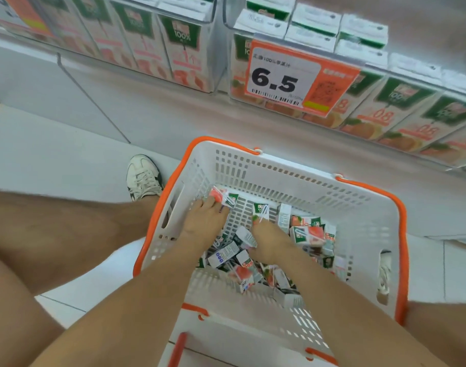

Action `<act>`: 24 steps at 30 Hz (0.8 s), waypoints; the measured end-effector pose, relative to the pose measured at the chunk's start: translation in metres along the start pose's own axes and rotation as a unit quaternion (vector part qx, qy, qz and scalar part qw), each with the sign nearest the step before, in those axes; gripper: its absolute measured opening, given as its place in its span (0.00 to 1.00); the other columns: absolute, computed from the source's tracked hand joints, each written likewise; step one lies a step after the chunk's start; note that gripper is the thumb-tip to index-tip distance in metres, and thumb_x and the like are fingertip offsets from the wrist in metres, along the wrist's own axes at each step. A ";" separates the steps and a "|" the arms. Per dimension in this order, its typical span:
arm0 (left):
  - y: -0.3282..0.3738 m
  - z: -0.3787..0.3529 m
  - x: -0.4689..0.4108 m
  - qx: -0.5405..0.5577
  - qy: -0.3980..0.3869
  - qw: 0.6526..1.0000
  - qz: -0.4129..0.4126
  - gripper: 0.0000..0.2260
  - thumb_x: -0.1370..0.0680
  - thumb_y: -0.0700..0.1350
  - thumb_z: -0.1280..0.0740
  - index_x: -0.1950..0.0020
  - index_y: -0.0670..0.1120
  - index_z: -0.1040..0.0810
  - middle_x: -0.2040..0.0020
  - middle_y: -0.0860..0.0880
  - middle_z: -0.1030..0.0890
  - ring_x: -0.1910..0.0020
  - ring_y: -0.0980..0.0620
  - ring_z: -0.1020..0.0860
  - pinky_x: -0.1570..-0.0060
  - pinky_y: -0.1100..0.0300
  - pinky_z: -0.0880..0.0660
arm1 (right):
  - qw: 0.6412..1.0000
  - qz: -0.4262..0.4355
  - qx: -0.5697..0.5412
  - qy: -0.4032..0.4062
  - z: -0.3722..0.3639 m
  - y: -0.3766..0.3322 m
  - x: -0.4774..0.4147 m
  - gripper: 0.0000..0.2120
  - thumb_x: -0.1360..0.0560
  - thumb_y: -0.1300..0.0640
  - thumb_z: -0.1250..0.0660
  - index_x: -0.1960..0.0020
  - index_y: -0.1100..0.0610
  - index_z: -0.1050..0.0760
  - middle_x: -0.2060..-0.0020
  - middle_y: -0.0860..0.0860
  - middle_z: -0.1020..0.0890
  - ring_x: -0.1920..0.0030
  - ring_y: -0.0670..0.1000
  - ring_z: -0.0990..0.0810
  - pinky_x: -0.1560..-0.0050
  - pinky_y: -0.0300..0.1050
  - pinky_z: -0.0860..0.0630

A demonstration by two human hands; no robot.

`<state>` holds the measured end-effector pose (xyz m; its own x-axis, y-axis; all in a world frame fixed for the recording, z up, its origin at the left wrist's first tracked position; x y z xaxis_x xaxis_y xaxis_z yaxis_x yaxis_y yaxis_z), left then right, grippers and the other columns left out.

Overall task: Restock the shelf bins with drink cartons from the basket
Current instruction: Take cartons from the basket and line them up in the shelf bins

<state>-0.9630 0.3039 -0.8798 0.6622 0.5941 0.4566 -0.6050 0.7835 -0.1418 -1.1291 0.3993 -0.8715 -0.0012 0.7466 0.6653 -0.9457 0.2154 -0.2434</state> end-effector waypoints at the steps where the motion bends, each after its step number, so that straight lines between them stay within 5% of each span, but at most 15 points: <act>1: -0.001 -0.002 0.000 0.004 0.005 1.000 -0.008 0.26 0.21 0.45 0.31 0.25 0.47 0.32 0.30 0.46 0.24 0.28 0.42 0.33 0.32 0.45 0.33 | 0.998 -0.019 -0.058 0.008 0.004 0.005 0.003 0.14 0.30 0.54 0.23 0.59 0.58 0.28 0.66 0.50 0.27 0.66 0.50 0.26 0.68 0.45 0.28; 4: 0.001 -0.004 0.000 0.006 0.022 0.999 -0.025 0.24 0.19 0.45 0.34 0.24 0.45 0.33 0.32 0.46 0.21 0.29 0.42 0.30 0.33 0.46 0.33 | 0.967 -0.061 -0.249 0.009 0.017 0.021 0.015 0.14 0.34 0.59 0.22 0.65 0.65 0.25 0.78 0.44 0.29 0.75 0.41 0.31 0.71 0.40 0.29; 7: 0.002 0.002 -0.001 0.031 0.025 0.999 -0.011 0.19 0.16 0.43 0.38 0.26 0.43 0.34 0.30 0.43 0.23 0.29 0.42 0.29 0.32 0.47 0.34 | 0.902 -0.079 -0.425 0.002 0.031 0.032 0.029 0.13 0.31 0.63 0.21 0.50 0.66 0.19 0.66 0.57 0.14 0.66 0.51 0.16 0.59 0.48 0.15; 12: -0.004 0.031 0.004 0.264 0.052 0.963 0.022 0.20 0.13 0.47 0.41 0.22 0.44 0.34 0.28 0.41 0.25 0.29 0.39 0.29 0.30 0.48 0.35 | 0.811 -0.028 -0.584 -0.012 0.053 0.038 0.055 0.29 0.29 0.70 0.23 0.31 0.55 0.25 0.50 0.60 0.12 0.49 0.60 0.12 0.46 0.55 0.15; 16: -0.006 0.080 0.021 0.472 0.088 0.877 0.034 0.20 0.13 0.46 0.39 0.21 0.44 0.31 0.28 0.40 0.25 0.31 0.39 0.26 0.34 0.54 0.31 | 0.800 -0.011 -0.600 0.014 0.076 0.036 0.078 0.28 0.25 0.69 0.27 0.29 0.51 0.26 0.47 0.60 0.13 0.47 0.62 0.13 0.42 0.58 0.16; 18: -0.010 0.107 0.030 0.518 0.077 0.852 0.018 0.20 0.13 0.48 0.38 0.22 0.45 0.30 0.27 0.43 0.25 0.35 0.42 0.22 0.37 0.56 0.29 | 0.796 -0.010 -0.605 0.030 0.090 0.033 0.090 0.26 0.22 0.61 0.26 0.27 0.53 0.27 0.47 0.62 0.13 0.47 0.64 0.13 0.43 0.59 0.16; 21: -0.017 0.143 0.048 0.541 0.078 0.838 -0.016 0.16 0.14 0.53 0.37 0.27 0.50 0.24 0.34 0.48 0.19 0.44 0.47 0.18 0.38 0.49 0.22 | 0.802 0.004 -0.595 0.056 0.109 0.025 0.111 0.29 0.22 0.43 0.26 0.28 0.55 0.30 0.44 0.59 0.14 0.49 0.64 0.13 0.45 0.57 0.15; 24: -0.028 0.172 0.067 0.501 0.067 0.861 -0.055 0.11 0.13 0.51 0.39 0.34 0.51 0.22 0.41 0.52 0.23 0.49 0.53 0.22 0.43 0.59 0.24 | 0.820 0.016 -0.563 0.104 0.124 0.012 0.132 0.28 0.22 0.40 0.27 0.36 0.62 0.24 0.48 0.57 0.13 0.51 0.60 0.13 0.43 0.58 0.16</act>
<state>-0.9775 0.2901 -0.6937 0.7444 0.5945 0.3041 -0.5685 0.3254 0.7556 -1.1807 0.4228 -0.6992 0.1456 0.8293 0.5394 -0.0473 0.5505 -0.8335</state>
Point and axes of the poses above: each hand's wrist, its own x-axis away from the middle knuckle, its own z-axis out of the back of the hand, y = z × x, the point moved 1 cm from there along -x, towards the middle knuckle
